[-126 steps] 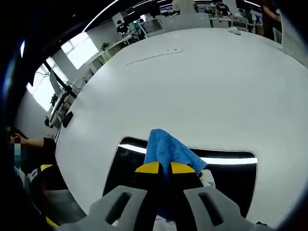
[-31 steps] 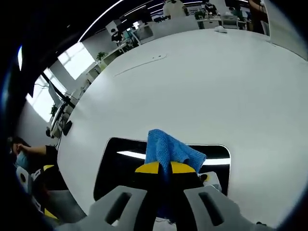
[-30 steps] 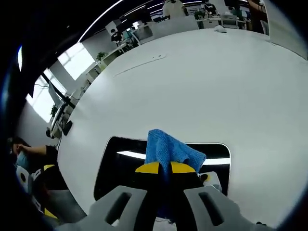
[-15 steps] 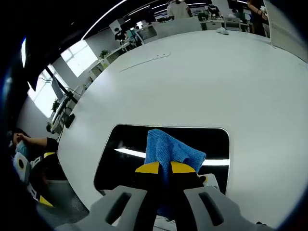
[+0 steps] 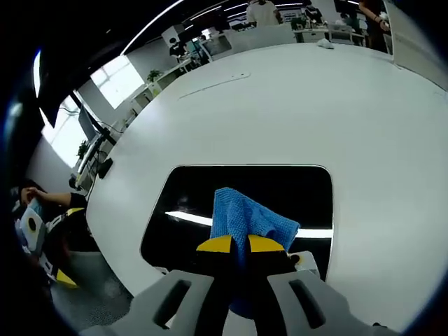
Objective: Wipe the mirror surface with the cleaning cloth until all visible marks leave the cleaned area.
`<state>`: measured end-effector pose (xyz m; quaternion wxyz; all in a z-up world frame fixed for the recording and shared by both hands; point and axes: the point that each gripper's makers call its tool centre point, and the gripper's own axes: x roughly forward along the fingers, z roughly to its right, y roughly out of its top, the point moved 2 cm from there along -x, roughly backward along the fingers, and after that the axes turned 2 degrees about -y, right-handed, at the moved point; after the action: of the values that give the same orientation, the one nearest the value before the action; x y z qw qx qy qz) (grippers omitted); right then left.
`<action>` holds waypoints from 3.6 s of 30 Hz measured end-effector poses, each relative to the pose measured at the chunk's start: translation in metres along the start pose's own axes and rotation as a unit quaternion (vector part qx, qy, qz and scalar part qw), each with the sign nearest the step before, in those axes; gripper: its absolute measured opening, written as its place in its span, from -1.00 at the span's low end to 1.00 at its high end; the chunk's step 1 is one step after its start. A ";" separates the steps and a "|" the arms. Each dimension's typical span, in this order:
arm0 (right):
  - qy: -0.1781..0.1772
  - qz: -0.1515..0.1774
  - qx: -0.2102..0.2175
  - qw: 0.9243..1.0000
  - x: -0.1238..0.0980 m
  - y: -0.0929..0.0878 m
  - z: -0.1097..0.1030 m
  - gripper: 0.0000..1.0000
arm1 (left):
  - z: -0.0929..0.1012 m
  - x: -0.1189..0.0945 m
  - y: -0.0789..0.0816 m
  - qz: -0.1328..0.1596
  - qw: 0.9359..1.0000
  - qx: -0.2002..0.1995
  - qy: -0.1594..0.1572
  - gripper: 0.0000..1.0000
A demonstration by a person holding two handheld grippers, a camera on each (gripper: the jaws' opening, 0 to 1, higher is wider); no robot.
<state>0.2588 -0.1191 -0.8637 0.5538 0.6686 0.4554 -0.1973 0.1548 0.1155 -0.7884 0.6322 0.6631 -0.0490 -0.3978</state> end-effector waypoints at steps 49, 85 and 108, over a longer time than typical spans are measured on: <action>0.010 -0.017 -0.012 1.000 -0.024 -0.038 -0.014 -0.98 | 0.000 0.000 0.001 0.000 1.000 -0.005 0.002 0.95; 0.017 -0.023 -0.014 0.999 -0.035 -0.041 0.006 -0.98 | -0.002 0.000 -0.003 -0.002 1.000 -0.002 0.002 0.93; -0.006 -0.012 0.009 1.000 -0.041 -0.042 0.020 -0.98 | -0.003 0.000 -0.003 -0.003 1.000 -0.003 0.002 0.93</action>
<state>0.2080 -0.1543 -0.8620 0.5480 0.6667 0.4585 -0.2121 0.1552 0.1185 -0.7917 0.6329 0.6623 -0.0447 -0.3984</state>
